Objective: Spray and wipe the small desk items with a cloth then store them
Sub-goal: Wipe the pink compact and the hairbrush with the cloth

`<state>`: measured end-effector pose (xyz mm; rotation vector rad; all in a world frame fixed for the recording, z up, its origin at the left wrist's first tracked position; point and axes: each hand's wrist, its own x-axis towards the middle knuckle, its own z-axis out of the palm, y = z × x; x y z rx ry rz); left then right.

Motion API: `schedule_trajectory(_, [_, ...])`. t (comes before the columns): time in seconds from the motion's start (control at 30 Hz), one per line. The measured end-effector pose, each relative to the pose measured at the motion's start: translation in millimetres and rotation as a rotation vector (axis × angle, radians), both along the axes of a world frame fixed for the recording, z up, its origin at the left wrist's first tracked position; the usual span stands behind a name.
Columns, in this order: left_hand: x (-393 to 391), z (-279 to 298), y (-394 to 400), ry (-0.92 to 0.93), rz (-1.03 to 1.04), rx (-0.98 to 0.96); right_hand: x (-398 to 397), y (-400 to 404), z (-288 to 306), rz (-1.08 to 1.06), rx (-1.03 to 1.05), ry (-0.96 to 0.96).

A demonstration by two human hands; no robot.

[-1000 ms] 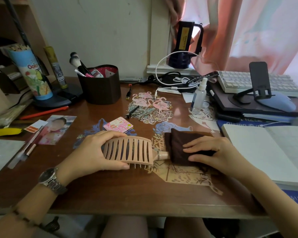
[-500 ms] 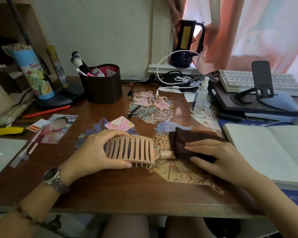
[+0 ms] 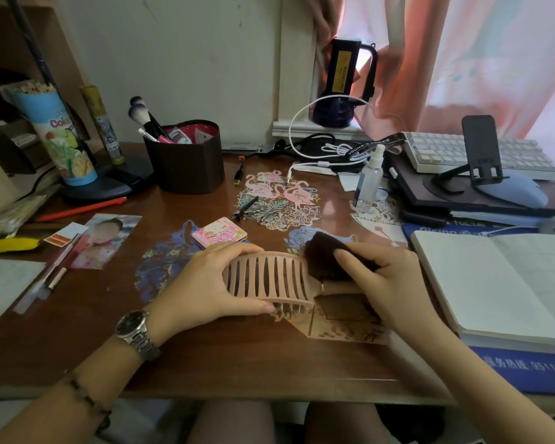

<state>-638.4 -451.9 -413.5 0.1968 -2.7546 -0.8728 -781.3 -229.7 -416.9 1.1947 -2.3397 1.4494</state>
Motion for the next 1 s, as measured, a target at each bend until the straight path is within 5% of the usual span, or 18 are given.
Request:
schedule_trajectory(0.2, [-8, -4, 8, -0.004, 0.006, 0.026, 27, -22, -5, 0.079, 0.133, 0.173])
schedule_trajectory(0.57, [14, -2, -14, -0.106, 0.003, 0.261, 22, -9, -15, 0.182, 0.231, 0.106])
schedule_trajectory(1.0, [11, -9, -5, 0.024, 0.019, 0.211, 34, -19, -13, 0.294, 0.282, 0.200])
